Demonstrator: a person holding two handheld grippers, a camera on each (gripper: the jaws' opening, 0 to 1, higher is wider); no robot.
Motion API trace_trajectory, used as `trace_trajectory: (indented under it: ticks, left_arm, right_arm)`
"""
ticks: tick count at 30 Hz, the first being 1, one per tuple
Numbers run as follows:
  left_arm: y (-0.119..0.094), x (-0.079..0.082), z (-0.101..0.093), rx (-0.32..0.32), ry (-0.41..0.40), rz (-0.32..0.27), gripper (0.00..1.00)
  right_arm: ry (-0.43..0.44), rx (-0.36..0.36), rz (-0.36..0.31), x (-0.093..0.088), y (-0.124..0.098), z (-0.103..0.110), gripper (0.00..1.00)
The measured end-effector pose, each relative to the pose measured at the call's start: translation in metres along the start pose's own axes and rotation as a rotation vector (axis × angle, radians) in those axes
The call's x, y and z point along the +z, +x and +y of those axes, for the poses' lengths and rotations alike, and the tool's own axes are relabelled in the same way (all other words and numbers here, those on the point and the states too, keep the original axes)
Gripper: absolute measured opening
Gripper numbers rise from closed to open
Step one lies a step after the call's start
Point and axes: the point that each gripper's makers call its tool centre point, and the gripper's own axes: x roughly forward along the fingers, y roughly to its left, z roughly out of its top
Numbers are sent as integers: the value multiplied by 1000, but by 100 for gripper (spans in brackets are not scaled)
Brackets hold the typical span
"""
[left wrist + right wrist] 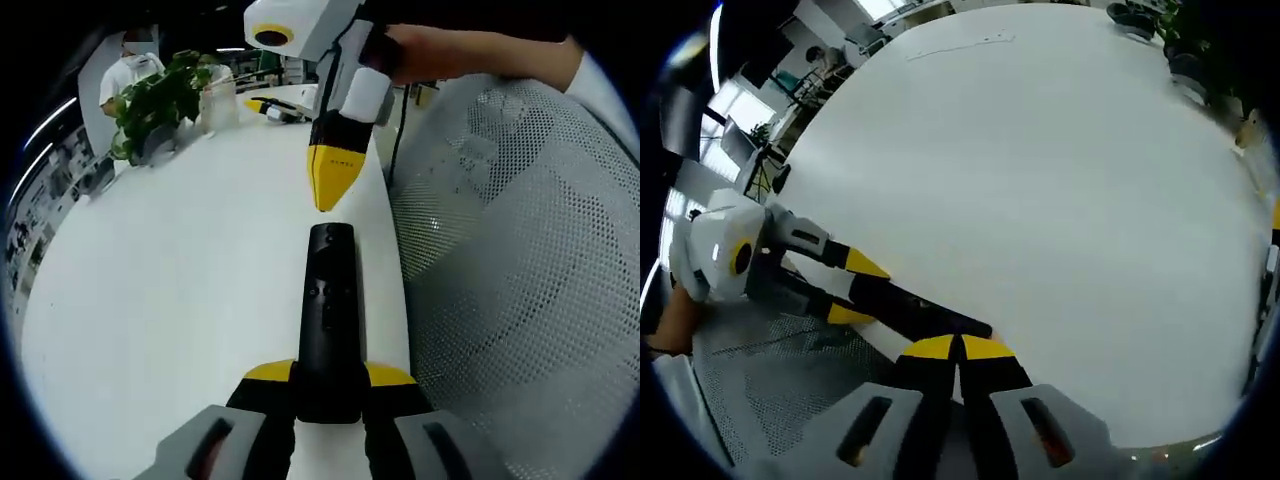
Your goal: Press the specified remote control buttons in sequence, fully releasing each button before pressing the next.
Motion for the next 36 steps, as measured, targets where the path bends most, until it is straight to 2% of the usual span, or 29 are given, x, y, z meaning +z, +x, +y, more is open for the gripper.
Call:
trace_trajectory:
  ticks: [6,20,28,36]
  left_arm:
    - [0,0,0,2,6,2,24]
    - [0,0,0,2,23,8,24]
    - [0,0,0,1,25,8,24]
    - [0,0,0,1,25,6,24]
  right_arm:
    - [-4,11,14,-3,2,3,0]
    - [-14,-25,75,-13,12,-2,0]
    - [-58,-57,100,-16,16,-3,0]
    - [-24,-45,87,-14,15,-6,0]
